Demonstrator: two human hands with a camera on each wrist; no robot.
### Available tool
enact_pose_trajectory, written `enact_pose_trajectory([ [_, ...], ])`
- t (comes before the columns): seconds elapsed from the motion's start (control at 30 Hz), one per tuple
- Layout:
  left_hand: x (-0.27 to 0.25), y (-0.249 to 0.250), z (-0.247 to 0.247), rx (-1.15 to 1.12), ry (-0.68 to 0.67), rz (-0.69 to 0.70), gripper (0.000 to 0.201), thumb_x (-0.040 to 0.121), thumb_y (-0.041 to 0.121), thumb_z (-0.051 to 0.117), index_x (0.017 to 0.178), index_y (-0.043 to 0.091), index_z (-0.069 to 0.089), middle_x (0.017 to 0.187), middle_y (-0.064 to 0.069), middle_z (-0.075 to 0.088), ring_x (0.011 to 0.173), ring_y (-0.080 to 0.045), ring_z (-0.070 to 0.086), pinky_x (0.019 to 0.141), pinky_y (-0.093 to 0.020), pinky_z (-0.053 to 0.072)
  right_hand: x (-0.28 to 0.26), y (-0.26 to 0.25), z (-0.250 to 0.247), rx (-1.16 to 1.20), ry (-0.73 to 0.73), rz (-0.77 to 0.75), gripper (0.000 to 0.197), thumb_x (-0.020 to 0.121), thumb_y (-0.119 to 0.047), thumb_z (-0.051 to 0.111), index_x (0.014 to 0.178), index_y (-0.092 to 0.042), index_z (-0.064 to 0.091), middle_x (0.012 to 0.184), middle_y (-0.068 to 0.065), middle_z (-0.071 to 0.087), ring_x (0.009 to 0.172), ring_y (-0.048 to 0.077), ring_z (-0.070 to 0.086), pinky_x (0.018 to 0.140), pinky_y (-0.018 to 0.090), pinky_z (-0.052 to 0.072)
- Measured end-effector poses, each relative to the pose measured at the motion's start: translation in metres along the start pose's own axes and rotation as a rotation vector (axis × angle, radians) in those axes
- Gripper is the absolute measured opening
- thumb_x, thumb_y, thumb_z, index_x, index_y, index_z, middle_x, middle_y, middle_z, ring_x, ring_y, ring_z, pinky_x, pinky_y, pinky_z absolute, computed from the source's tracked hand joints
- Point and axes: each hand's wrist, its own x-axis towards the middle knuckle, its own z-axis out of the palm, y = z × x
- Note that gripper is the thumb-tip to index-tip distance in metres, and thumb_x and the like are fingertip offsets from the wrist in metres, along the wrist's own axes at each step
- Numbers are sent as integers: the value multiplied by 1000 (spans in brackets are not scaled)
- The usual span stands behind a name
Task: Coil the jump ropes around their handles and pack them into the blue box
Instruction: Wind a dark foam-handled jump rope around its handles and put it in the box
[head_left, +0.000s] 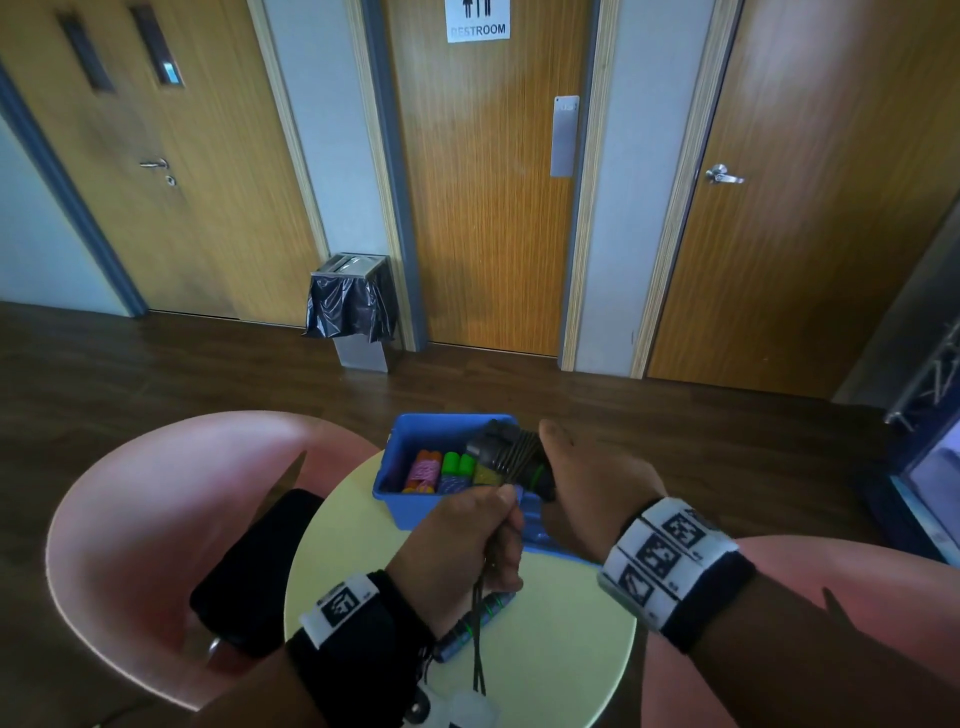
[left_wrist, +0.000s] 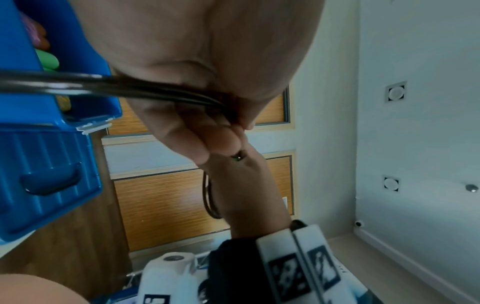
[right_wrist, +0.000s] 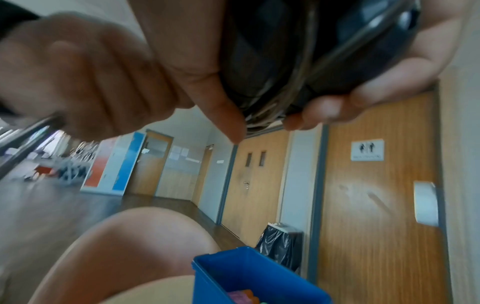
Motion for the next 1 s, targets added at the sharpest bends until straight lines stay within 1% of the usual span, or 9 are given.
enact_pose_trajectory([
  [0.07, -4, -3, 2, 144, 4, 56, 33, 105, 20, 40, 74, 10, 48, 49, 3, 43, 40, -13, 35, 46, -26, 38, 4, 6, 2, 159, -28, 86, 31, 79, -31, 58, 108, -23, 49, 88, -2, 61, 75, 23, 63, 60, 35, 51],
  [0.17, -8, -6, 0, 235, -13, 82, 33, 102, 20, 42, 70, 14, 39, 49, 9, 29, 49, -13, 18, 51, -32, 17, 5, 9, 15, 408, -126, 144, 17, 69, -31, 58, 72, -18, 47, 61, 1, 53, 52, 22, 55, 50, 35, 44],
  [0.23, -9, -6, -4, 152, -13, 75, 32, 90, 36, 49, 65, 18, 44, 56, 3, 25, 56, -17, 14, 56, -35, 11, 3, 7, 19, 548, -198, 181, 19, 73, -25, 63, 70, -15, 47, 59, 5, 47, 50, 22, 45, 50, 34, 37],
  [0.4, -7, -10, -11, 118, -34, 111, 35, 86, 39, 51, 59, 19, 43, 57, -1, 23, 51, -14, 17, 54, -33, 10, -9, 1, 17, 838, -280, 260, 19, 78, -23, 73, 91, -12, 65, 70, 2, 57, 59, 15, 54, 56, 25, 41],
  [0.5, -4, -9, -14, 131, -39, 109, 36, 83, 41, 51, 56, 18, 44, 55, -2, 24, 50, -14, 17, 53, -32, 11, -15, -3, 17, 967, -290, 273, 36, 61, -32, 75, 90, -13, 69, 72, 3, 63, 65, 17, 59, 66, 30, 46],
  [0.63, 0, -12, -16, 100, -29, 99, 40, 82, 43, 57, 56, 15, 46, 51, -2, 26, 46, -14, 18, 46, -23, 16, -21, -7, 16, 1137, -314, 313, 37, 46, -32, 73, 77, -12, 65, 67, 6, 56, 62, 22, 54, 64, 32, 41],
  [0.7, -2, -13, -15, 116, -25, 113, 42, 83, 42, 57, 54, 15, 42, 50, -3, 23, 46, -15, 17, 45, -23, 16, -22, -6, 13, 1082, -295, 298, 38, 50, -33, 74, 80, -12, 63, 69, 6, 57, 64, 22, 55, 64, 32, 41],
  [0.83, -16, -16, -6, 209, -14, 122, 47, 84, 42, 55, 54, 14, 32, 53, -7, 20, 47, -17, 14, 47, -24, 16, -20, 9, 10, 626, -149, 185, 18, 77, -22, 69, 84, -9, 58, 70, 2, 54, 61, 19, 51, 57, 30, 37],
  [1.0, -20, -17, 5, 207, -57, -4, 48, 97, 32, 51, 57, 15, 32, 53, -4, 21, 44, -15, 16, 47, -25, 14, -19, 20, 14, 314, -66, 211, 16, 80, -33, 58, 85, -29, 43, 81, -8, 56, 70, 13, 56, 62, 31, 46],
])
